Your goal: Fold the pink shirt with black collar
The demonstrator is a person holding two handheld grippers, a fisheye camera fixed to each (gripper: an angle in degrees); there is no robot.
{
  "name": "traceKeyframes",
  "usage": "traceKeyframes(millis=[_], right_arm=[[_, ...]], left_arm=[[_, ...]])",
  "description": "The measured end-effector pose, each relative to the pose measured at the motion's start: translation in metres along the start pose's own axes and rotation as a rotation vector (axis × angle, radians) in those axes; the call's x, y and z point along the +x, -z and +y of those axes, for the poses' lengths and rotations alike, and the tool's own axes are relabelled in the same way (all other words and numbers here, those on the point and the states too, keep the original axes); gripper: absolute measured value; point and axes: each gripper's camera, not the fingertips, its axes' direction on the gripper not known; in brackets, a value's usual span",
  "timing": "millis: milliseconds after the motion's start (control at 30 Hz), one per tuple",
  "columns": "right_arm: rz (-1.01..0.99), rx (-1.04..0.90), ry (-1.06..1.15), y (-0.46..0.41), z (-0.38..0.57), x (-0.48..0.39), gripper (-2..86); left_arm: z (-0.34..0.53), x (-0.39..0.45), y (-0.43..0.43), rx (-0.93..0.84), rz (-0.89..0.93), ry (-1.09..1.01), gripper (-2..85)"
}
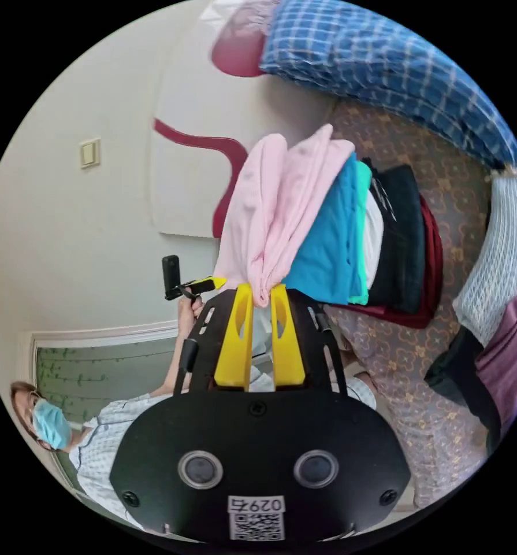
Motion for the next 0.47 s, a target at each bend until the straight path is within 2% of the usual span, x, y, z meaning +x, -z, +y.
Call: traceKeyframes(millis=[33,100,167,233,267,333,467], right_arm=[[-0.034,-0.005,-0.035,-0.002,0.009,0.02,1.2],[-0.147,0.085,-0.021,0.012,0.032,0.036,1.7],[-0.135,0.186,-0.012,0.041,0.056,0.041,3.1],[0.192,0.292,-0.073,0.086,0.083,0.036,7.9],[0.3,0.312,-0.099,0.096,0.087,0.033,9.5],[0.637,0.349,-0.188,0.12,0.096,0.024,14.6],[0.809,0.351,-0.219,0.115,0.088,0.019,16.0]], left_arm=[[0.006,-0.022,-0.013,-0.033,0.056,0.066,-0.2],[0.026,-0.038,-0.012,0.019,0.175,0.073,-0.2],[0.053,-0.05,0.003,0.075,0.237,0.077,-0.7],[0.094,-0.064,0.031,0.139,0.263,0.1,-0.9],[0.105,-0.068,0.039,0.161,0.266,0.109,-0.9],[0.151,-0.081,0.071,0.263,0.279,0.143,-1.0],[0.211,-0.097,0.106,0.43,0.316,0.191,-1.0]])
